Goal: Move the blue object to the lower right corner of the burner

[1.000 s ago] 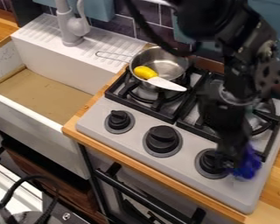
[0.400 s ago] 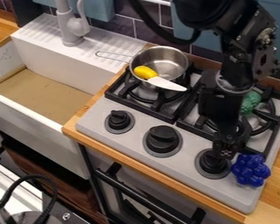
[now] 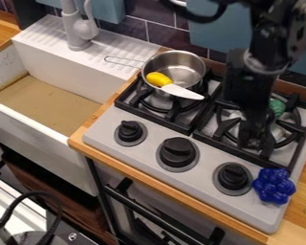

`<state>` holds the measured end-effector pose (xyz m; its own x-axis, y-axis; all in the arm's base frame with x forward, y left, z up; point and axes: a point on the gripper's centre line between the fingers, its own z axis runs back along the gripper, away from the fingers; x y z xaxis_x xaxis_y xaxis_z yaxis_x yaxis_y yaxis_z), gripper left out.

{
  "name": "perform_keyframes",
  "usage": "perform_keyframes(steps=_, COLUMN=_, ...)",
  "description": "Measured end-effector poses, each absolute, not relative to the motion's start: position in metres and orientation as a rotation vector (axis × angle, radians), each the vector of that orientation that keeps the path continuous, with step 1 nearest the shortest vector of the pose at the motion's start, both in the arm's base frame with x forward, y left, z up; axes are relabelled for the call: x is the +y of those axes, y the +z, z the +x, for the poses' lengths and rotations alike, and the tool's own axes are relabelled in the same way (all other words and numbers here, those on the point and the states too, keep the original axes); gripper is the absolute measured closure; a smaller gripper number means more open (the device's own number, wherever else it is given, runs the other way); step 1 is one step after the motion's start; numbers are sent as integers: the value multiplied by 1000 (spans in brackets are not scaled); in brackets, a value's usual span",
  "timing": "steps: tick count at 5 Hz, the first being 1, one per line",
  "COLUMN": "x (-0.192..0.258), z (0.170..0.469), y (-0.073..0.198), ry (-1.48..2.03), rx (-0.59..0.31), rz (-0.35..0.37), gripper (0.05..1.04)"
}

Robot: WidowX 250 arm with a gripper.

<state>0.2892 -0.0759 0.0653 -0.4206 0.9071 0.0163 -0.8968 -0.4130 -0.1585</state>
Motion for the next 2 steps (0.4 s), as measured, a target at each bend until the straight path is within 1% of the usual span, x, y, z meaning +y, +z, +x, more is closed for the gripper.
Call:
perform_keyframes(steps=1, x=-59, z=306, y=83, ry=2074, rx=-186, rz=-98, gripper=85)
perform_keyframes(steps=2, x=-34, z=325, y=107, ry=2242, rx=-208, rz=-114, gripper=85)
